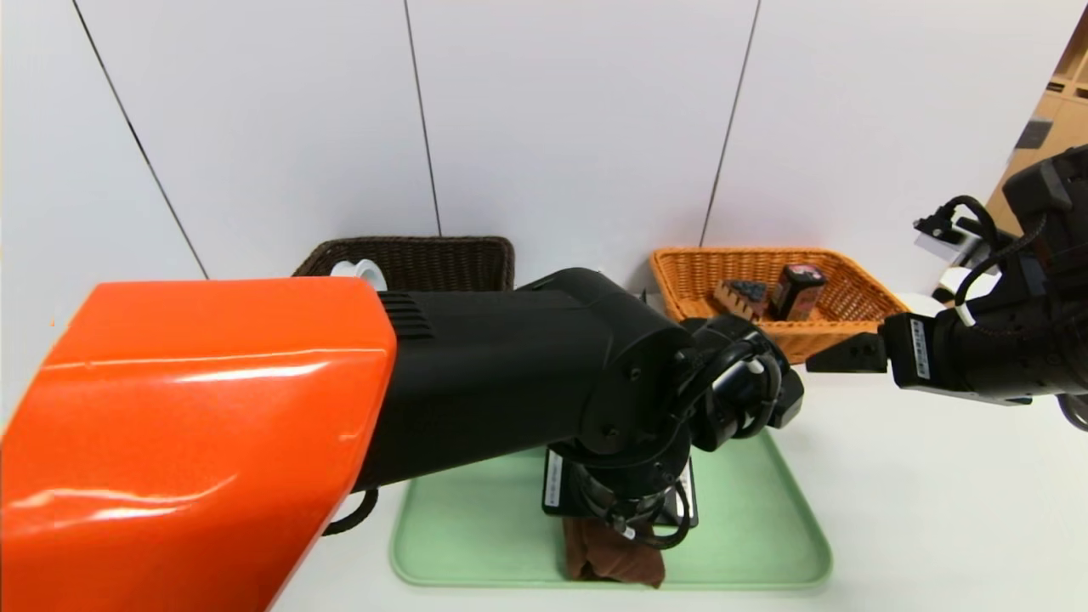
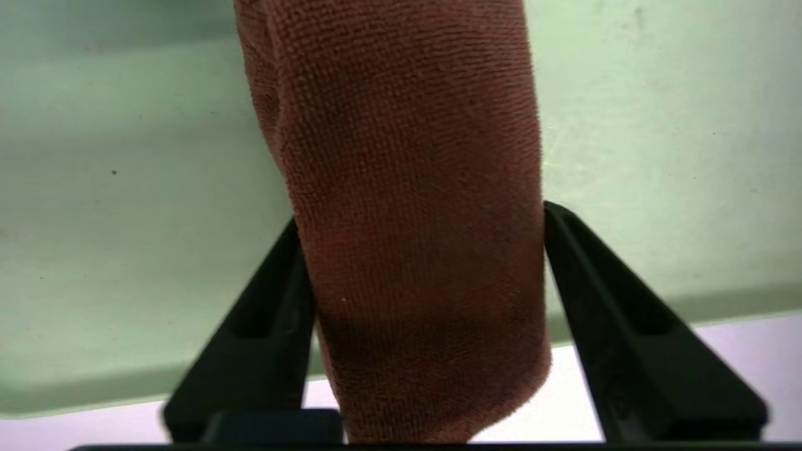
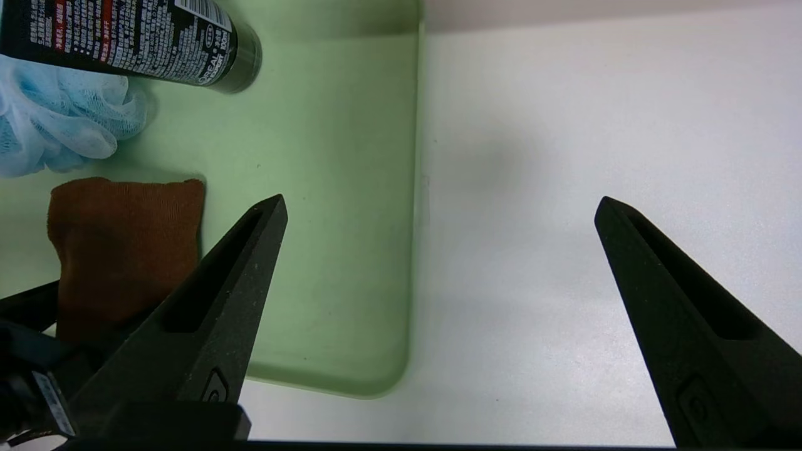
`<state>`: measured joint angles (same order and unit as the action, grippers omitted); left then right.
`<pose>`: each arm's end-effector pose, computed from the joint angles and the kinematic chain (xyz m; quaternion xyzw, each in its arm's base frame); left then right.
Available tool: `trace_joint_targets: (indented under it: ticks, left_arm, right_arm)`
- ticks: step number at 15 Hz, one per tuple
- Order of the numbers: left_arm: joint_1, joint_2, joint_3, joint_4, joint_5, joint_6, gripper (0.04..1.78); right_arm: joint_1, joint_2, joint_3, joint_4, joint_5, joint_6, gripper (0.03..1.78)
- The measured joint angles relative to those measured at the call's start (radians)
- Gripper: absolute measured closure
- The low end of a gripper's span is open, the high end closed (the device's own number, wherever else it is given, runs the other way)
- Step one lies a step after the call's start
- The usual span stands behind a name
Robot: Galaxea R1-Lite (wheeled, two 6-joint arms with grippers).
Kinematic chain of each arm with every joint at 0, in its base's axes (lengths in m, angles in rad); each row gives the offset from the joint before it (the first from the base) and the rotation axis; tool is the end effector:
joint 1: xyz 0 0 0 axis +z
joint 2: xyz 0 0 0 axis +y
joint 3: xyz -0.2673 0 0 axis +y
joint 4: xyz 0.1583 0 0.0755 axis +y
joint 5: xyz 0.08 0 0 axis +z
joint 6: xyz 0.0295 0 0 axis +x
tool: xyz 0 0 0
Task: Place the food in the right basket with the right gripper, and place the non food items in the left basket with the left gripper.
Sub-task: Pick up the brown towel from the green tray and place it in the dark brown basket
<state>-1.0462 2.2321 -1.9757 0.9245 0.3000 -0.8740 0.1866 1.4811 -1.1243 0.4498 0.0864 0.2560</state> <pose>0.1966 -0.3224 0.1438 -0.0129 0.5225 -0.0901 0.8477 0.2220 0.0445 0.2027 0.0968 0.4047 0.0741 0.9063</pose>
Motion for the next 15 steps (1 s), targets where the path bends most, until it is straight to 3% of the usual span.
trace_joint_targets:
  ticks: [3,4,5,10,15]
  left_arm:
    - [0.011,0.008,0.002,0.006,-0.001,0.004,1.01]
    - [0.011,0.004,0.003,0.007,-0.001,0.006,1.17]
    - [0.012,-0.004,0.003,0.011,-0.003,0.007,1.49]
    - [0.011,-0.101,0.003,0.012,-0.046,0.043,1.49]
    - [0.023,-0.322,0.003,-0.001,-0.177,0.125,1.49]
  right_arm:
    - [0.0,0.0,0.004,0.0,0.0,0.002,0.11]
    - [0.0,0.0,0.008,0.0,0.0,0.002,0.11]
    - [0.0,-0.002,0.009,0.0,-0.001,0.001,0.11]
    - [0.0,-0.014,0.02,0.0,-0.001,0.002,0.11]
    - [0.0,-0.02,0.034,0.0,-0.002,0.0,0.11]
